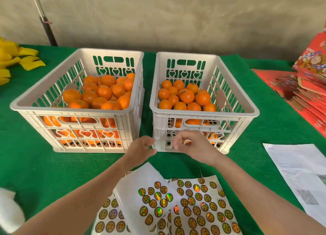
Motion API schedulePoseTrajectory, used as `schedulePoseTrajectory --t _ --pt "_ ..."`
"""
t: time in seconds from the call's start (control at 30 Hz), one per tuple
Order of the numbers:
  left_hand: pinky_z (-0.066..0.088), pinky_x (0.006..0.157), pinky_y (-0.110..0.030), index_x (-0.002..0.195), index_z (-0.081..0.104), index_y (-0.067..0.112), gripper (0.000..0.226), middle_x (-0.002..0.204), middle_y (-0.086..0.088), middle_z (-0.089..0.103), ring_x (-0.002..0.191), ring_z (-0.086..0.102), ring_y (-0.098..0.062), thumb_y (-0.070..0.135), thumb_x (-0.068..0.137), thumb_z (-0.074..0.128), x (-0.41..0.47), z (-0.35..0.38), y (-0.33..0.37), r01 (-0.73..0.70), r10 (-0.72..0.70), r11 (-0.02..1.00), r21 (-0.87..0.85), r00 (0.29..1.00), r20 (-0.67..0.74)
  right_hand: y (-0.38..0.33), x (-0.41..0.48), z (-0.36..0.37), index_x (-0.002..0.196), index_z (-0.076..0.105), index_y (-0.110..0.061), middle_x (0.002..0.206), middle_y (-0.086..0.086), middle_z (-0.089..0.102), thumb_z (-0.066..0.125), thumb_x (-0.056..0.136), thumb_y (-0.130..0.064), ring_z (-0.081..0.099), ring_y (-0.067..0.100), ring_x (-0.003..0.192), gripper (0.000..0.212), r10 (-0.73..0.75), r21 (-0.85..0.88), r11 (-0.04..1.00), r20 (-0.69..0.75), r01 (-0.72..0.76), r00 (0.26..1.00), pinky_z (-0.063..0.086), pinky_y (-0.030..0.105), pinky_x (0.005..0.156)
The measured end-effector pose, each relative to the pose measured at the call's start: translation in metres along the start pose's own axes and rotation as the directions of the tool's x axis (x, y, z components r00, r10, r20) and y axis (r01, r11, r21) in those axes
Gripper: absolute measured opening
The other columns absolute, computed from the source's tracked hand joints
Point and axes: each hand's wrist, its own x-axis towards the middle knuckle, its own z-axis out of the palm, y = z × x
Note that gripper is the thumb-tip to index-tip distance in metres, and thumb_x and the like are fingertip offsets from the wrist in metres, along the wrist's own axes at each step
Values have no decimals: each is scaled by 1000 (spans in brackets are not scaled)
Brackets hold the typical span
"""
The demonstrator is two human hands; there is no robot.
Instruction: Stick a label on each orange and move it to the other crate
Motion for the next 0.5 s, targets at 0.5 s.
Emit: schedulePoseTrajectory --t 0.5 --pt "49 56 -22 109 62 14 30 86 -3 69 67 64 -11 -4 90 47 40 -199 -2 -106 -71 964 -244 781 -620 -94 181 33 92 73 -11 86 -2 68 67 83 -2 57 -2 73 14 -159 24 983 -393 183 906 46 13 75"
